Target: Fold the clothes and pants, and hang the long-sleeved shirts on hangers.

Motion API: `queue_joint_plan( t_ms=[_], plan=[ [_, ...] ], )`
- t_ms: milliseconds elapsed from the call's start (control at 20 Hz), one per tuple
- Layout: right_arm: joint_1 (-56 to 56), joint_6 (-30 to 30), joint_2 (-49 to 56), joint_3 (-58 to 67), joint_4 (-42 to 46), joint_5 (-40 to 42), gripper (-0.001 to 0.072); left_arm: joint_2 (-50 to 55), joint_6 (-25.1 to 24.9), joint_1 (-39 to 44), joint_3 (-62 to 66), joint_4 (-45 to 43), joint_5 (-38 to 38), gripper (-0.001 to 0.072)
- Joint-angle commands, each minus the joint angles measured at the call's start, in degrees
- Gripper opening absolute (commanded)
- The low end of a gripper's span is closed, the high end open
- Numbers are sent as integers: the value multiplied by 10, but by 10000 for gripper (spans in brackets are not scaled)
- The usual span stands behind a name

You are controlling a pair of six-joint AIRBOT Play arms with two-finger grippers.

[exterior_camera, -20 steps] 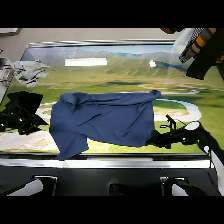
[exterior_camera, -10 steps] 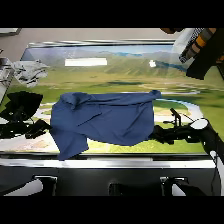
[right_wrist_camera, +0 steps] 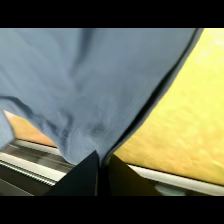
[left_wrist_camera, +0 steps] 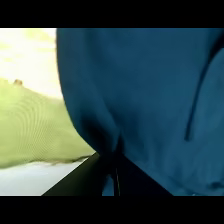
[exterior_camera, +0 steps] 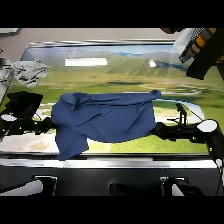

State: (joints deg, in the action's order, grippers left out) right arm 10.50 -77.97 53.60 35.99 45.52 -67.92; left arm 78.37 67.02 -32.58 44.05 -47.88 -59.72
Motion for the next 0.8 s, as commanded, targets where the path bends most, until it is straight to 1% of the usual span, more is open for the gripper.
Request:
queue_joint_plan(
  t_ms=[0,150,250,350,400,450,550,600,650,750],
  plan=[
    [-1,29,-8,35,-68,47,25,-25,-12,10,51,53,-24,20],
    [-1,34,0,127,-83,111,25,-69,2,33,146,61,-24,19],
    [-1,34,16,215,-76,119,25,-95,12,51,232,61,-24,19],
    [-1,34,26,321,-63,123,25,-120,40,60,329,61,-21,19],
    [0,26,26,374,-45,124,25,-133,57,62,380,61,-22,19],
    [0,5,26,436,-17,115,25,-147,71,62,426,59,-22,19],
    [-1,-24,21,558,33,82,25,-181,112,62,512,36,-22,19],
    [-1,-37,12,609,49,70,25,-203,141,62,548,8,-22,19],
    [0,-47,-2,657,65,62,25,-225,170,62,574,-27,-22,19],
    [0,-69,-40,722,99,61,25,-285,248,62,603,-119,-22,19]
  ],
)
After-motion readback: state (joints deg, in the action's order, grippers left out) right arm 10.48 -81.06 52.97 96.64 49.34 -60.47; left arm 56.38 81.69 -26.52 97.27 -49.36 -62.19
